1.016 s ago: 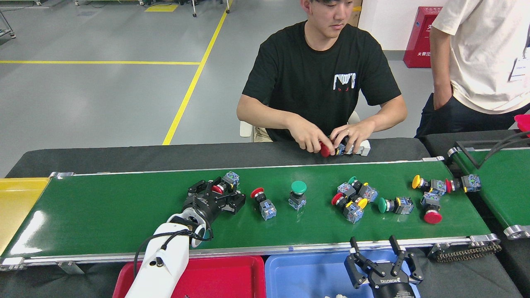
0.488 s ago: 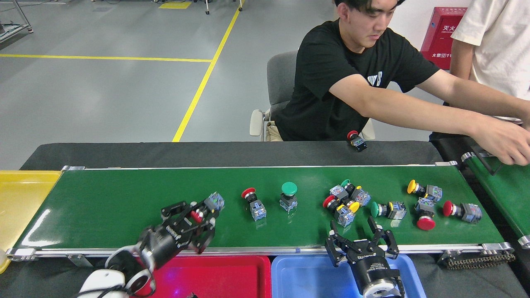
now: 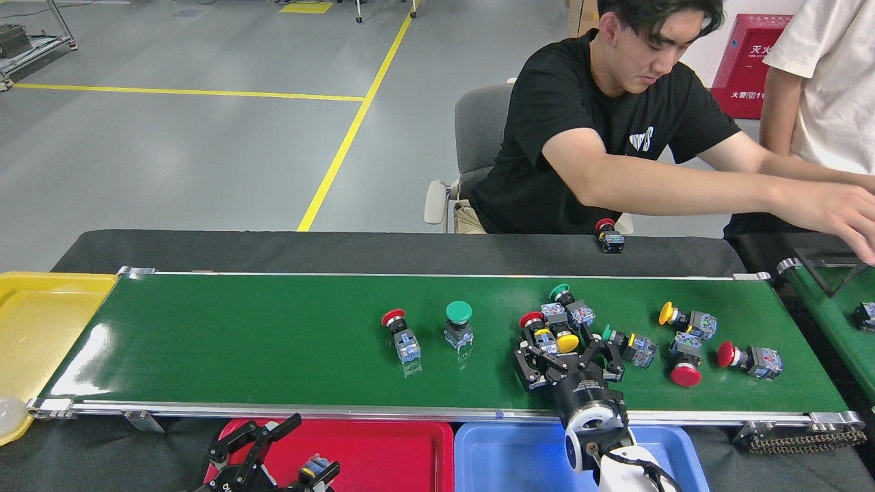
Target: Pick switch part from conveyor to tray
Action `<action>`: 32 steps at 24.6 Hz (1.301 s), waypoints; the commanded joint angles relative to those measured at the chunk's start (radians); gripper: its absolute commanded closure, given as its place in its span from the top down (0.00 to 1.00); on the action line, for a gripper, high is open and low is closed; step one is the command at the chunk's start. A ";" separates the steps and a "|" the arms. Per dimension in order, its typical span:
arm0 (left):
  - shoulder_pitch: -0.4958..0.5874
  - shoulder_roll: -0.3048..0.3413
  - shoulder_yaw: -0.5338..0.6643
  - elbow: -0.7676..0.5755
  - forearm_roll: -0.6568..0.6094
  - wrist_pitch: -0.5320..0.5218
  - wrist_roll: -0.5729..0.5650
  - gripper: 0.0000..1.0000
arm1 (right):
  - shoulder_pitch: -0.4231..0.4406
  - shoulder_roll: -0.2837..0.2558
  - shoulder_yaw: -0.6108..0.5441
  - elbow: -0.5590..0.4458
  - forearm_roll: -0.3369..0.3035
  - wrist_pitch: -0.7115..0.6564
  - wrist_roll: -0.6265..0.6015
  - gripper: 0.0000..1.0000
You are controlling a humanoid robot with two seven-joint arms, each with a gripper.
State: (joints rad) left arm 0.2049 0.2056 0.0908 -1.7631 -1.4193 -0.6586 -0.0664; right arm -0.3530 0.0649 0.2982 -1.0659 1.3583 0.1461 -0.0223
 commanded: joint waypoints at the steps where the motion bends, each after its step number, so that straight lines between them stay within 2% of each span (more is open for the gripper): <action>1: -0.010 -0.008 0.037 -0.012 0.007 0.249 0.013 1.00 | -0.020 0.003 0.007 -0.003 0.008 -0.063 -0.002 0.20; 2: -0.010 -0.008 0.052 -0.009 0.007 0.353 0.013 1.00 | -0.020 -0.001 0.009 -0.005 0.008 -0.103 -0.002 0.11; 3: -0.010 -0.006 0.073 -0.003 0.007 0.433 0.014 1.00 | -0.020 -0.001 0.009 -0.005 0.008 -0.131 -0.002 0.05; 4: -0.010 -0.005 0.093 0.005 0.007 0.461 0.014 1.00 | -0.018 -0.002 0.010 -0.008 0.008 -0.145 -0.001 0.04; 7: 0.004 -0.006 0.158 0.024 0.007 0.461 0.014 1.00 | 0.005 -0.004 0.018 -0.066 0.007 -0.189 0.001 0.02; 12: 0.004 -0.008 0.162 0.024 0.011 0.461 0.013 1.00 | 0.184 -0.022 0.122 -0.376 0.007 -0.401 0.009 0.02; 13: 0.002 -0.009 0.162 0.017 0.011 0.461 0.013 1.00 | 0.212 -0.039 0.165 -0.425 0.007 -0.447 0.005 0.17; 14: 0.002 -0.011 0.162 0.016 0.011 0.461 0.013 1.00 | 0.226 -0.048 0.206 -0.450 0.008 -0.470 0.001 0.65; 15: 0.001 -0.011 0.164 0.016 0.011 0.461 0.013 1.00 | 0.233 -0.043 0.257 -0.454 0.008 -0.473 -0.001 1.00; 19: -0.001 -0.011 0.156 0.019 0.008 0.458 0.013 1.00 | 0.230 -0.022 0.326 -0.437 0.008 -0.474 0.001 1.00; 22: -0.005 -0.015 0.132 0.024 0.005 0.399 0.010 1.00 | 0.226 -0.022 0.312 -0.437 0.004 -0.468 0.007 1.00; 24: -0.012 -0.020 0.092 0.027 0.003 0.378 0.008 1.00 | 0.241 -0.028 0.246 -0.462 -0.002 -0.427 0.002 1.00; 28: -0.093 -0.037 0.026 0.050 -0.003 0.384 -0.004 1.00 | 0.413 -0.034 0.056 -0.582 -0.002 -0.097 -0.040 0.99; 30: -0.140 -0.043 0.009 0.094 -0.004 0.390 -0.026 1.00 | 0.463 -0.045 -0.002 -0.599 -0.001 0.030 -0.119 0.99; 32: -0.182 -0.043 -0.011 0.146 -0.003 0.389 -0.049 1.00 | 0.479 -0.063 -0.028 -0.583 -0.002 0.092 -0.133 0.99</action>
State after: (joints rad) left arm 0.0451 0.1601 0.0857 -1.6279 -1.4205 -0.2755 -0.0975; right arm 0.1304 0.0092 0.2825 -1.6411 1.3578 0.1562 -0.1212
